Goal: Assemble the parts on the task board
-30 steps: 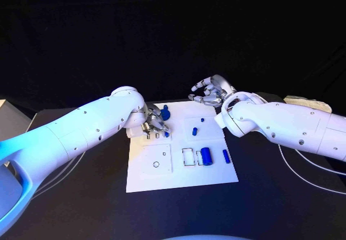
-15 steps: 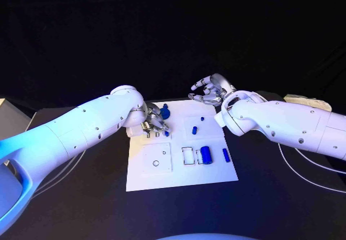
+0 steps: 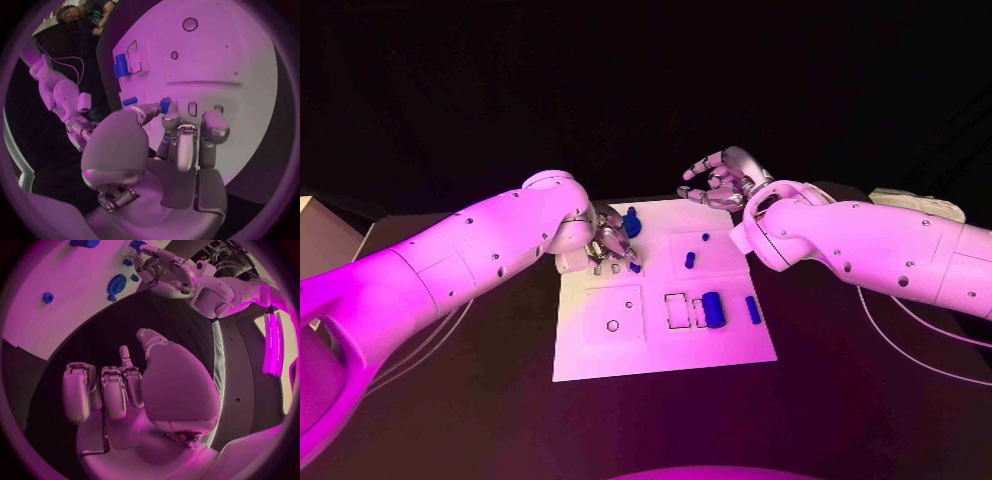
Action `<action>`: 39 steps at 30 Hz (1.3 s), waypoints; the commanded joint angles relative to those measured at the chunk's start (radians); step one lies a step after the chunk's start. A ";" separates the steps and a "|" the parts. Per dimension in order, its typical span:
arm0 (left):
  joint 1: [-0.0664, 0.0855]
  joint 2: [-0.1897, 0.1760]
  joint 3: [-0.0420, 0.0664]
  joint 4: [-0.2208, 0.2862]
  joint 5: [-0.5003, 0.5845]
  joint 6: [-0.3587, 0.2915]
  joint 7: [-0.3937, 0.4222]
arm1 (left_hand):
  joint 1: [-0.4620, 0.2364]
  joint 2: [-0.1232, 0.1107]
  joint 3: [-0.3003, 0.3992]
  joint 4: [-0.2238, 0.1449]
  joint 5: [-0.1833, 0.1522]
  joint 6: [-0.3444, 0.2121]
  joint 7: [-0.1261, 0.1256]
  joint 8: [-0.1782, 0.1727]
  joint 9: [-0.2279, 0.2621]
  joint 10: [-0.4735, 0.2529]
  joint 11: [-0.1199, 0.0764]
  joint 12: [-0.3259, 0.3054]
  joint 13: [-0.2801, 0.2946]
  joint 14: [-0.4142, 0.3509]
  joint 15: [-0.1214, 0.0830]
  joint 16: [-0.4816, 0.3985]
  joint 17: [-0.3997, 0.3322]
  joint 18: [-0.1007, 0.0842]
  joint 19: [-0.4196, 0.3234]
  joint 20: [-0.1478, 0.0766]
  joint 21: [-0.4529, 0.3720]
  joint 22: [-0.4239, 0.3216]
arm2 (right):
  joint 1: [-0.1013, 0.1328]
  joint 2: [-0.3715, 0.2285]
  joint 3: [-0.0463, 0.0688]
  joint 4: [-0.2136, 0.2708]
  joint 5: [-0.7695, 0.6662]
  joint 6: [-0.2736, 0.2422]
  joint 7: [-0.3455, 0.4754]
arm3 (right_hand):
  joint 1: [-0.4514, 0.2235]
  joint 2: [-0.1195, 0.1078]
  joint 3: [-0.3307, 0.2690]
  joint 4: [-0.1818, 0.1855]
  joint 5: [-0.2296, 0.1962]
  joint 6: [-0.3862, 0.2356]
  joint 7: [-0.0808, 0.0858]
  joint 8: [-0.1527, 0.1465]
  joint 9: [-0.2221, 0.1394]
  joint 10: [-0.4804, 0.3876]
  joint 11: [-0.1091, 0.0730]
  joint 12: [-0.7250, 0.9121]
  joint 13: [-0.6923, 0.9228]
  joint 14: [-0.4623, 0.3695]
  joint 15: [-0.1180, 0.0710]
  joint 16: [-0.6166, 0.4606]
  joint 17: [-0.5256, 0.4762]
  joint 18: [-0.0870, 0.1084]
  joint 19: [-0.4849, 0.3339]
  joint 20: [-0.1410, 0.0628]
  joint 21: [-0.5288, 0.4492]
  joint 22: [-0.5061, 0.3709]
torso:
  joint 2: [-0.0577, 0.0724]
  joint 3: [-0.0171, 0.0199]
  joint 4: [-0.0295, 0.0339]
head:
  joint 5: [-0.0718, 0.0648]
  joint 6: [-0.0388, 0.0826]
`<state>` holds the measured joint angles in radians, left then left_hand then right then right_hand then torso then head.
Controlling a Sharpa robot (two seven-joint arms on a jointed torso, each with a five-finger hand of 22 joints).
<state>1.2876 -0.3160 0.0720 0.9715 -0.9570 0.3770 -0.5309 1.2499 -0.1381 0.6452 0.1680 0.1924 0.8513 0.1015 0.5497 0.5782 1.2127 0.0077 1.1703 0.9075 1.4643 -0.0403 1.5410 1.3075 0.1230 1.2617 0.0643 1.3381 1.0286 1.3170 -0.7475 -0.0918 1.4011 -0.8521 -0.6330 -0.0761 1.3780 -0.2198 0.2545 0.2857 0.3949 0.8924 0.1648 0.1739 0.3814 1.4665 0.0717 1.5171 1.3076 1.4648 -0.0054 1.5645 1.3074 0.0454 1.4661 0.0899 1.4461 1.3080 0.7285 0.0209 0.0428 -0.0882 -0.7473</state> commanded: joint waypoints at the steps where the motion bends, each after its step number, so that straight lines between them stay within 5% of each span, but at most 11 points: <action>1: -0.002 0.000 -0.001 0.006 0.007 -0.029 0.006 | -0.001 0.000 0.107 -0.088 0.014 0.009 -0.018 0.088 0.127 0.010 0.000 -0.008 -0.008 0.081 -0.009 0.004 0.194 -0.015 0.008 -0.005 0.003 0.003 | 0.000 0.001 0.001 -0.002 -0.002 0.012 0.001 | -0.007 -0.006 0.006 0.000 0.006 -0.009 0.000 0.000 0.000 0.047 0.008 -0.003 0.214 0.106 0.007 0.006 0.263 -0.010 0.055 0.009 -0.005 0.137 | 0.000 0.0002 -0.0003 | -0.001 0.002; 13: -0.002 -0.014 0.000 0.024 0.015 -0.039 0.005 | -0.041 -0.015 0.145 -0.100 0.068 0.019 -0.030 0.126 0.179 0.036 -0.011 -0.005 -0.001 0.092 -0.019 0.013 0.222 -0.019 0.022 -0.012 0.012 0.022 | 0.000 -0.001 0.001 -0.005 -0.001 0.014 0.001 | -0.007 -0.006 0.006 0.000 0.006 -0.009 0.000 0.000 0.000 0.047 0.008 -0.003 0.214 0.106 0.007 0.006 0.263 -0.010 0.055 0.009 -0.005 0.137 | -0.001 -0.0003 0.0012 | -0.001 0.005; 15: -0.002 -0.019 0.000 0.030 0.016 -0.040 0.004 | -0.053 -0.022 0.154 -0.106 0.113 0.023 -0.034 0.134 0.194 0.047 -0.015 -0.001 0.006 0.095 -0.023 0.017 0.231 -0.021 0.031 -0.016 0.018 0.034 | 0.000 -0.002 0.001 -0.006 -0.001 0.014 0.001 | -0.007 -0.006 0.006 0.000 0.006 -0.009 0.000 0.000 0.000 0.047 0.008 -0.003 0.214 0.106 0.007 0.006 0.263 -0.010 0.055 0.009 -0.005 0.137 | -0.002 -0.0001 0.0016 | 0.001 0.005; 19: -0.002 -0.033 0.000 0.048 0.023 -0.050 0.004 | -0.059 -0.026 0.160 -0.113 0.141 0.027 -0.038 0.138 0.203 0.056 -0.019 0.003 0.012 0.099 -0.027 0.021 0.241 -0.024 0.040 -0.019 0.024 0.047 | 0.000 -0.004 0.001 -0.007 -0.001 0.013 0.001 | -0.007 -0.006 0.006 0.000 0.006 -0.009 0.000 0.000 0.000 0.047 0.008 -0.003 0.214 0.106 0.007 0.006 0.263 -0.010 0.055 0.009 -0.005 0.137 | -0.005 0.0005 0.0044 | 0.005 0.005; 32: 0.000 -0.143 0.001 0.149 0.048 -0.148 0.010 | -0.076 -0.048 0.174 -0.136 0.224 0.057 -0.049 0.138 0.218 0.094 -0.030 0.019 0.042 0.098 -0.038 0.019 0.238 -0.032 0.071 -0.030 0.047 0.092 | -0.001 -0.019 0.000 -0.012 0.000 0.011 0.001 | -0.007 -0.006 0.006 0.000 0.006 -0.009 0.000 0.000 0.000 0.047 0.008 -0.003 0.214 0.106 0.007 0.006 0.263 -0.010 0.055 0.009 -0.005 0.137 | -0.032 -0.0022 0.0227 | 0.011 -0.010; 39: -0.001 -0.173 -0.001 0.175 0.031 -0.188 0.013 | -0.079 -0.052 0.176 -0.140 0.243 0.063 -0.052 0.137 0.221 0.102 -0.033 0.023 0.048 0.097 -0.040 0.017 0.234 -0.034 0.075 -0.032 0.050 0.100 | -0.002 -0.024 0.000 -0.015 0.000 0.011 0.002 | -0.007 -0.006 0.006 0.000 0.006 -0.009 0.000 0.000 0.000 0.047 0.008 -0.003 0.214 0.106 0.007 0.006 0.263 -0.010 0.055 0.009 -0.005 0.137 | -0.038 -0.0053 0.0261 | 0.013 -0.016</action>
<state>1.2867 -0.4896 0.0713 1.1400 -0.9219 0.2349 -0.5303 1.1769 -0.1865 0.6664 0.1876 0.4307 0.8727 0.0874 0.6876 0.5785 1.2946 -0.0147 1.1892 0.9549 1.4671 -0.0733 1.5604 1.3074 0.1071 1.3295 0.0323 1.3846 1.1273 1.3158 -0.7707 -0.0920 1.3868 -0.8518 -0.6288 -0.0777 1.3780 -0.2198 0.2545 0.2857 0.3949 0.8925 0.1647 0.1739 0.3814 1.4665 0.0717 1.5171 1.3074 1.4648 -0.0053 1.5645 1.3074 0.0453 1.4661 0.0899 1.4461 1.3076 0.6952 0.0174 0.0660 -0.0764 -0.7608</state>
